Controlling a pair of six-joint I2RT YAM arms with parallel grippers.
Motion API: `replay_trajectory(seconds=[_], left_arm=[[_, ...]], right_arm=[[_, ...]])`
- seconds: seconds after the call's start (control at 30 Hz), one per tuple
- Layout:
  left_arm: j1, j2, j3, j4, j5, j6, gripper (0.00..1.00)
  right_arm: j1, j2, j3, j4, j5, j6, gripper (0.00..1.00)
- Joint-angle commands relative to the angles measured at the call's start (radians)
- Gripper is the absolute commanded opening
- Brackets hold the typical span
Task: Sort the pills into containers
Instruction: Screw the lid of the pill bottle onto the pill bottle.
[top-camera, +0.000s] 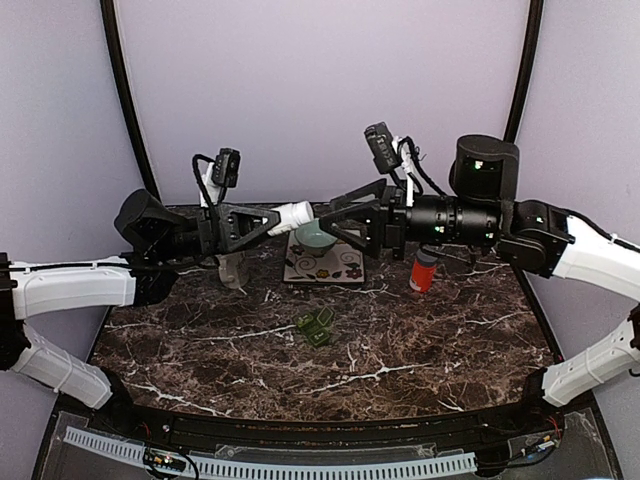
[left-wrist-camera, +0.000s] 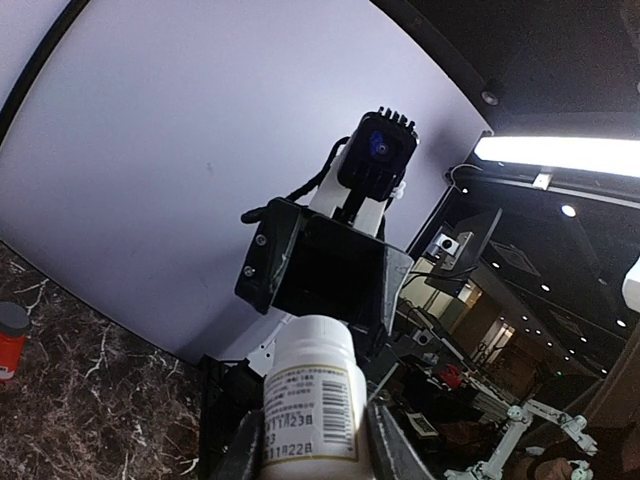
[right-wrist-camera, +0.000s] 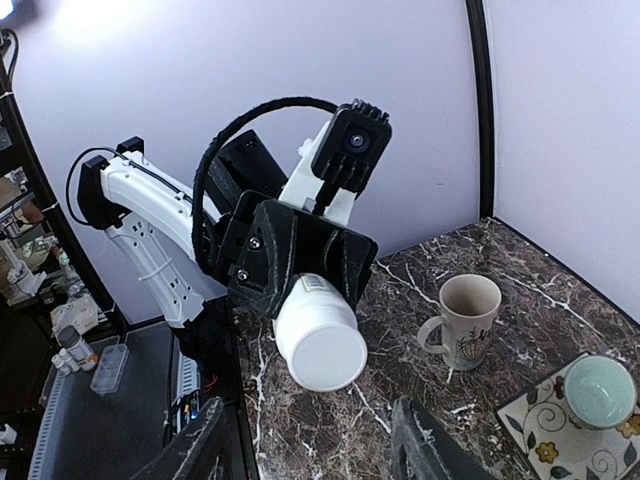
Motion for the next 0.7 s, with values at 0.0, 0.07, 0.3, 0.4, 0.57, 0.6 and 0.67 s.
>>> replay_trajectory(seconds=[0.0, 0.07, 0.3, 0.4, 0.57, 0.6, 0.67], left_arm=[[0.004, 0.042, 0.053, 0.223, 0.121, -0.179, 0.0], [0.004, 0.066, 0.062, 0.263, 0.138, -0.218, 0.0], [0.003, 0.105, 0.079, 0.306, 0.164, -0.255, 0.0], [0.004, 0.11, 0.081, 0.304, 0.169, -0.256, 0.0], [0.004, 0.119, 0.089, 0.298, 0.178, -0.253, 0.0], [0.003, 0.12, 0.089, 0.297, 0.179, -0.251, 0.0], [0.004, 0.123, 0.092, 0.293, 0.181, -0.249, 0.0]], right_arm=[[0.01, 0.019, 0.037, 0.04, -0.03, -0.031, 0.55], [0.011, 0.027, 0.049, 0.038, -0.037, -0.034, 0.55], [0.016, 0.052, 0.069, 0.03, -0.047, -0.039, 0.55], [0.016, 0.059, 0.076, 0.027, -0.048, -0.039, 0.55], [0.022, 0.078, 0.094, 0.02, -0.049, -0.046, 0.55], [0.024, 0.082, 0.1, 0.017, -0.05, -0.049, 0.55], [0.029, 0.089, 0.112, 0.006, -0.046, -0.056, 0.55]])
